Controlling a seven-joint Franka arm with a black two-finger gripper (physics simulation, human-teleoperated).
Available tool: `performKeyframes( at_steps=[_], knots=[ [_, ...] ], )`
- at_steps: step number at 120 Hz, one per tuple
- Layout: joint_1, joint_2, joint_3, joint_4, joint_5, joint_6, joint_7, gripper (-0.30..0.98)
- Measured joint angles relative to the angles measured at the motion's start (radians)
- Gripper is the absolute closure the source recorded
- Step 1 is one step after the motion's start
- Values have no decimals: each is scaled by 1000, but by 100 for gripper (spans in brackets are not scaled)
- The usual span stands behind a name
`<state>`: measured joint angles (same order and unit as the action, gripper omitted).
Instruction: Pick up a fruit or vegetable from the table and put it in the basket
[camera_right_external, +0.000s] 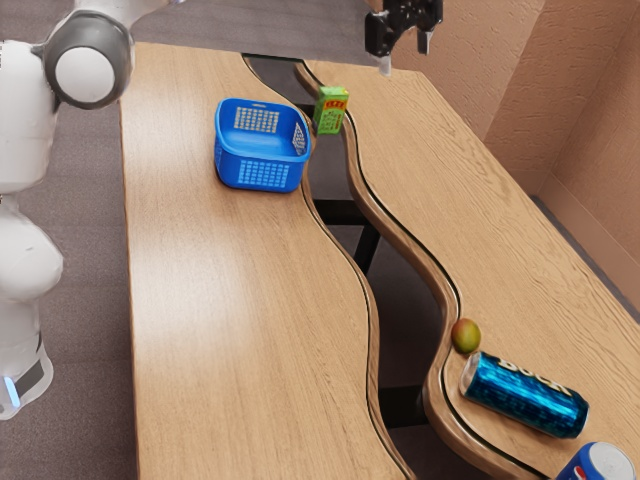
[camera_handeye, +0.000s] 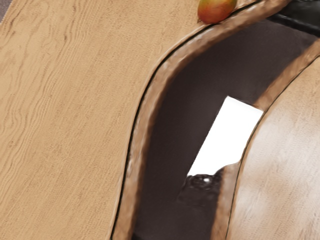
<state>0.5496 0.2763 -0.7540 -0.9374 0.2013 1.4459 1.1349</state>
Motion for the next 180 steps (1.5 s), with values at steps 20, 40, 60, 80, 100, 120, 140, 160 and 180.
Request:
performKeyframes(
  at_steps=[20, 40, 60, 80, 100, 120, 140, 160, 180],
  knots=[
    [-458, 295, -18, -44, 91, 117, 115, 0],
    [-477, 405, 77, -65, 151, 187, 207, 0],
    [-455, 446, 98, -65, 168, 249, 285, 0],
    [-442, 477, 111, -65, 172, 288, 351, 1],
    [-436, 501, 124, -65, 174, 316, 405, 2],
    [-434, 506, 126, -65, 174, 329, 446, 2],
    [-422, 522, 128, -65, 179, 335, 477, 3],
    [-434, 529, 130, -61, 179, 352, 500, 3],
    [-436, 545, 130, -62, 178, 369, 515, 3]
  ],
)
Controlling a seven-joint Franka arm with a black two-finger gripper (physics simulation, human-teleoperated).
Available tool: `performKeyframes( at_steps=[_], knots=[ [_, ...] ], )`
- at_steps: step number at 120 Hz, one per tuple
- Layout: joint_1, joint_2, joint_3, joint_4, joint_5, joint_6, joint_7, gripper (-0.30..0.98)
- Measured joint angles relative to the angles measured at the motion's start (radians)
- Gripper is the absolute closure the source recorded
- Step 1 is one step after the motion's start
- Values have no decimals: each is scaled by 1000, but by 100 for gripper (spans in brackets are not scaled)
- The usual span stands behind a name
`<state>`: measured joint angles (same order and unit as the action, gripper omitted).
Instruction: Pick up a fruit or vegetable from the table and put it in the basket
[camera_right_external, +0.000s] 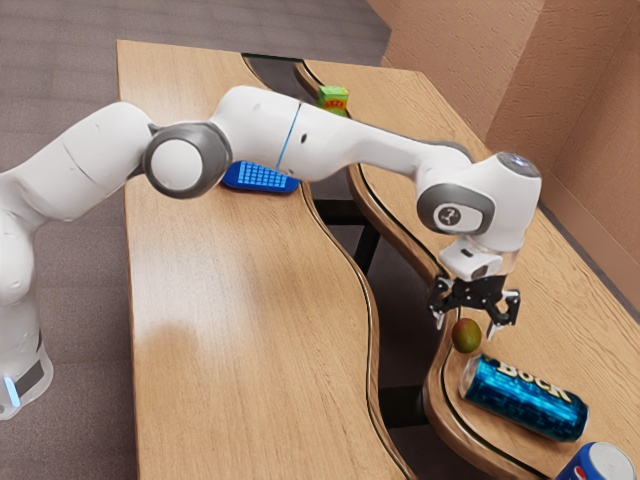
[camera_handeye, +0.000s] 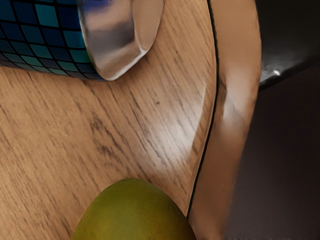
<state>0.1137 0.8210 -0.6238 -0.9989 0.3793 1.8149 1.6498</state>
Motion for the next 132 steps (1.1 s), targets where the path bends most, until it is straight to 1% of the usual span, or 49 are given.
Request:
performKeyframes(
  at_steps=[30, 50, 61, 70, 79, 94, 102, 110, 118, 125, 132],
  knots=[
    [9, 15, 1, 0, -1, 15, 15, 5],
    [4, 32, 2, 0, -3, 23, 19, 15],
    [4, 35, 2, 1, -6, 28, 20, 27],
    [4, 34, 1, 1, -8, 31, 20, 32],
    [5, 33, 1, 0, -9, 32, 20, 42],
    [10, 25, -2, 1, -9, 31, 21, 43],
    [13, -2, -6, 5, -9, 14, 21, 44],
    [59, -83, -9, 8, -10, -18, 22, 44],
    [157, -150, -11, 9, -11, -58, 23, 43],
    [244, -177, -11, 9, -10, -89, 24, 42],
    [296, -187, -11, 10, -10, -114, 26, 43]
  ],
)
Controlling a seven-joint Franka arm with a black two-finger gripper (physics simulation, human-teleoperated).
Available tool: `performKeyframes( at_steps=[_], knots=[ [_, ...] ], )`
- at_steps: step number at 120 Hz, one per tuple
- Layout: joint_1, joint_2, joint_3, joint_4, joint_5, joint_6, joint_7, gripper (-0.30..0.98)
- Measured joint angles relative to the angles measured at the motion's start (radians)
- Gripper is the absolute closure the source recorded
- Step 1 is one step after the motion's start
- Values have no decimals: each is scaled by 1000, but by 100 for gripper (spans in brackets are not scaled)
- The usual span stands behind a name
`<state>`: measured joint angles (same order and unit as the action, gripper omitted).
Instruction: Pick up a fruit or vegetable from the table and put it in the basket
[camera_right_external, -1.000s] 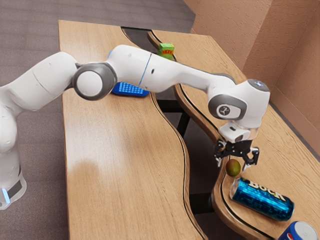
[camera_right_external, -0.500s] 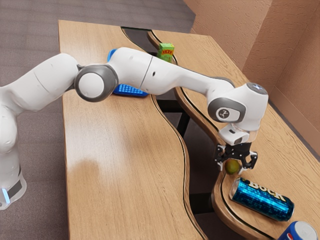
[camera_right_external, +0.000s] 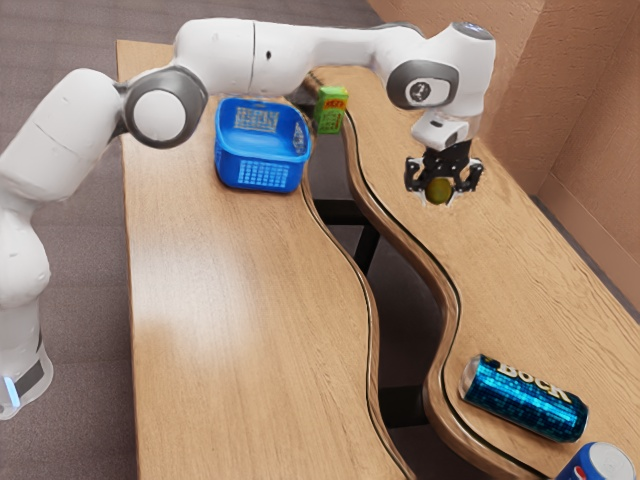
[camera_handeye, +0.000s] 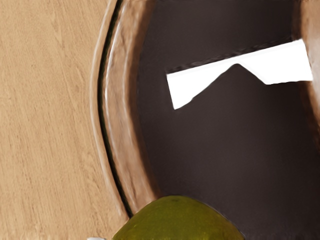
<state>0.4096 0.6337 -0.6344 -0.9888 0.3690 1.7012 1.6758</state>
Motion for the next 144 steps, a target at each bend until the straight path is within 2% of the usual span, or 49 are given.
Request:
performKeyframes(
  at_steps=[10, 41, 68, 88, 105, 127, 144],
  knots=[
    [58, -17, 1, 0, -1, -38, 2, 43],
    [414, -78, 12, -3, -53, -168, 7, 43],
    [569, -69, 14, -34, -72, -218, 10, 43],
    [586, -60, 11, -57, -72, -214, 11, 43],
    [585, -166, 9, -187, -87, -215, 11, 43],
    [651, -236, 13, -275, -102, -215, 10, 43],
    [662, -277, 13, -329, -113, -210, 9, 43]
  ],
)
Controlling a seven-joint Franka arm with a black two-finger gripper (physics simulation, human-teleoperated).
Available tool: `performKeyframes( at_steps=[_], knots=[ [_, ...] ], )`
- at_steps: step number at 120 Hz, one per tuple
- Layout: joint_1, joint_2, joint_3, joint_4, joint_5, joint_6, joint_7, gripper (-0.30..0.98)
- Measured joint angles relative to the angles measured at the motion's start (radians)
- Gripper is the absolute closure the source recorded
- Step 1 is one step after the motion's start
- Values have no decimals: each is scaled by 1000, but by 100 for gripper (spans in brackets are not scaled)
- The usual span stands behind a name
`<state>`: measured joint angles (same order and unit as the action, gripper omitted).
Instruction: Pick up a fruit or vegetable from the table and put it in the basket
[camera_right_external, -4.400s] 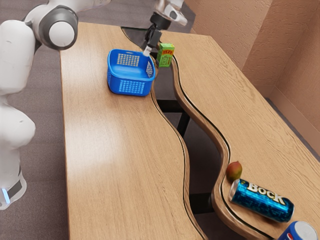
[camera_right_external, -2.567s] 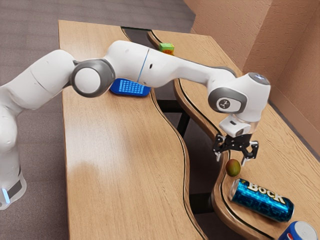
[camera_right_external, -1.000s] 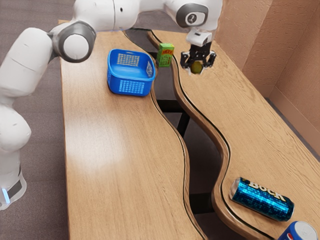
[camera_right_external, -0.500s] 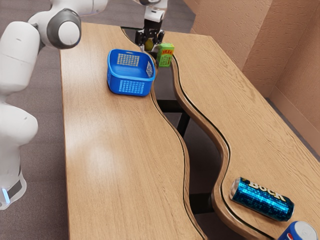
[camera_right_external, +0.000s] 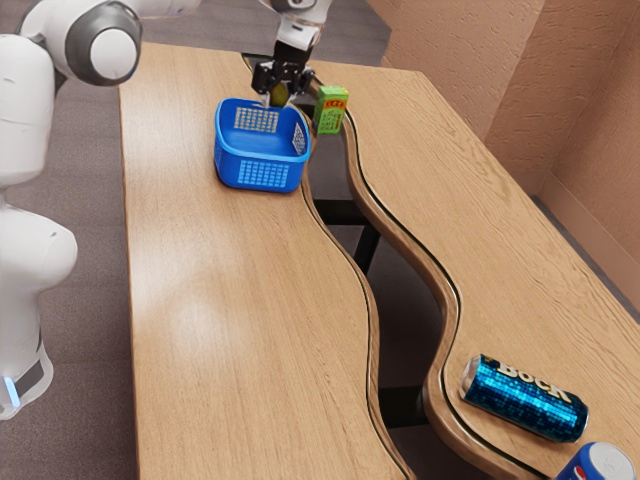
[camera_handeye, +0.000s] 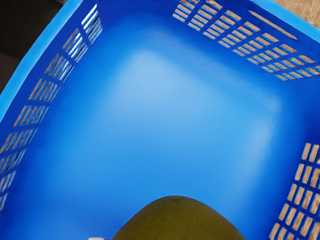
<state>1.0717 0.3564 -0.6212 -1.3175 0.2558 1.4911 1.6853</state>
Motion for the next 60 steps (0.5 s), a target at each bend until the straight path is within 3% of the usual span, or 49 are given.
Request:
performKeyframes(
  at_steps=[8, 19, 30, 60],
  knots=[
    [1, -2, 0, -5, -2, 4, 0, 42],
    [-1, 7, -2, -2, -1, 5, 1, 22],
    [-2, 9, -3, 2, -2, 6, 3, 12],
    [-78, 1, -54, 15, -22, -5, 4, 2]
  ],
)
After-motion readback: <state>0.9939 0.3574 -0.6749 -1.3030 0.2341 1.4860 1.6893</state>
